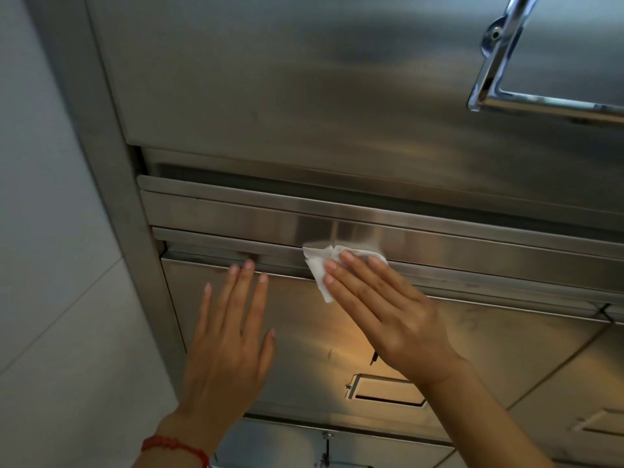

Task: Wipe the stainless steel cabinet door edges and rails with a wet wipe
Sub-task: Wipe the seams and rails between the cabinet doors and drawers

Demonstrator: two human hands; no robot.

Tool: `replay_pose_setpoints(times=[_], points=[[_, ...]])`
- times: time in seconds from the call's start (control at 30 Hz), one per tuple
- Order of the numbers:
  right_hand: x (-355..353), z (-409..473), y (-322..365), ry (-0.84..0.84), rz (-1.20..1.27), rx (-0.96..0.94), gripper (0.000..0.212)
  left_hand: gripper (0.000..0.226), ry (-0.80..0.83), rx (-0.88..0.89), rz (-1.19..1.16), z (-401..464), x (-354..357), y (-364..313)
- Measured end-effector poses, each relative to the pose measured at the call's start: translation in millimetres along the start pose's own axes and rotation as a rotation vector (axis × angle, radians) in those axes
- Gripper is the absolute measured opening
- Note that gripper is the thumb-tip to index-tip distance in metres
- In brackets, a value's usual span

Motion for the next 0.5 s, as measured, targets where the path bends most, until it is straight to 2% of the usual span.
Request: replay_pose_setpoints(times=[0.5], points=[[5.1, -2.4, -3.2, 0.013, 0.031, -0.004, 0.034, 0.057, 0.012, 0.004, -0.001, 0.7, 0.9, -0.5]])
Point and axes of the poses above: each hand's wrist, its own z-axis towards the middle knuckle, its own x-axis out of the palm, y = z × x, the point moved 10 cm from there along z, towards the middle knuckle, and after that the axes turned 5 degrees about -z, right-handed, at the moved point
